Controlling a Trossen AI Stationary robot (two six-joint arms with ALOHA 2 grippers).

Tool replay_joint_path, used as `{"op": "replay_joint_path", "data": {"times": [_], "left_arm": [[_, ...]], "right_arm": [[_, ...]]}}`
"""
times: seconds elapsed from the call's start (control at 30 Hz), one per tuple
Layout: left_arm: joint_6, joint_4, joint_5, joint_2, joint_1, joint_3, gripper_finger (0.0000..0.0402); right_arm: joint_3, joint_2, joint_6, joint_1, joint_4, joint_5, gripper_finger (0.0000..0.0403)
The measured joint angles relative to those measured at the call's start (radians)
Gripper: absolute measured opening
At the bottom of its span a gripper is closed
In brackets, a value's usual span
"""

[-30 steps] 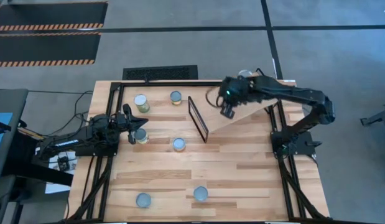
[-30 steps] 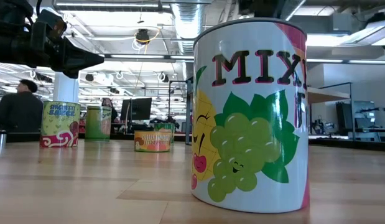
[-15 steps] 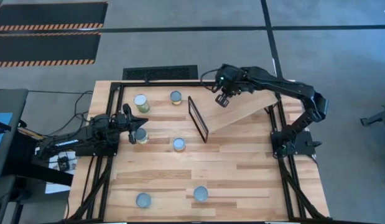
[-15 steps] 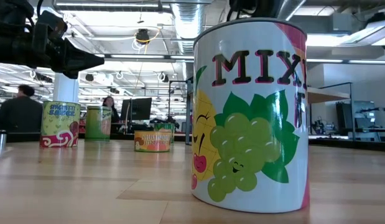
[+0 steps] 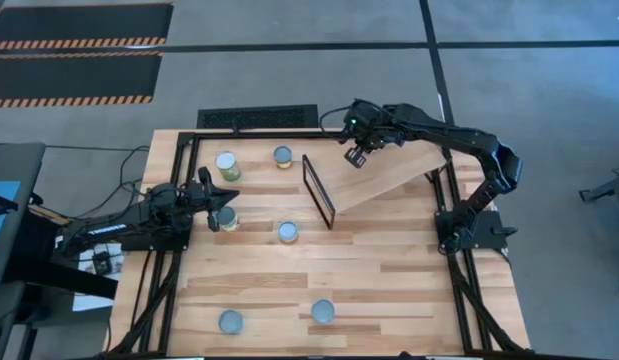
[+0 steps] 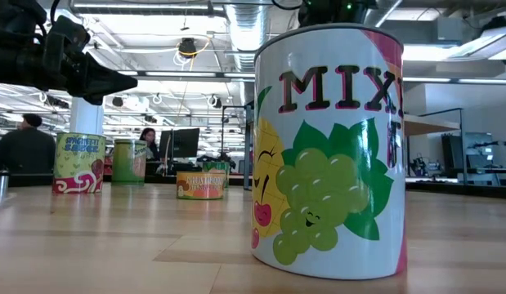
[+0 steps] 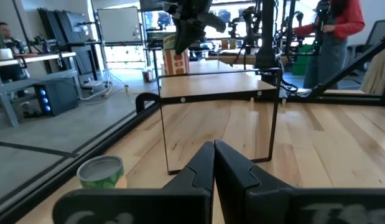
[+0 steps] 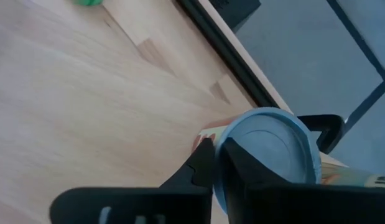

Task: Pick and place cans onto a shelf
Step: Put the canned diced tomatoes on the shelf, then put the canned spaghetti sauce on the shelf

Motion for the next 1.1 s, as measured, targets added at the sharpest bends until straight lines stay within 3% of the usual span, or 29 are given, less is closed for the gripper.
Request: {"op": "replay_joint_path", "data": {"times": [0.33,0.63,0.77,0.9,1.0,1.1], "left_arm": [[0.0,0.0,0.0,0.0,0.0,0.0,0.0],[0.0,0.0,0.0,0.0,0.0,0.0,0.0],[0.0,0.0,0.0,0.0,0.0,0.0,0.0],[0.0,0.0,0.0,0.0,0.0,0.0,0.0],[0.001,0.0,0.001,0.0,0.0,0.0,0.0],[0.0,0.0,0.003,0.0,0.0,0.0,0.0]], "right_arm": [[0.0,0.0,0.001,0.001,-0.004,0.011,0.0076],[0.048,-0.013,-0.019,0.039,-0.02,0.107,0.0097],[0.097,-0.045,-0.048,0.1,-0.019,0.135,0.0083],[0.101,-0.1,-0.063,0.196,-0.022,0.136,0.004],[0.04,-0.156,-0.086,0.274,0.044,0.133,0.001],[-0.081,-0.23,-0.089,0.333,0.163,0.131,0.0014]]}}
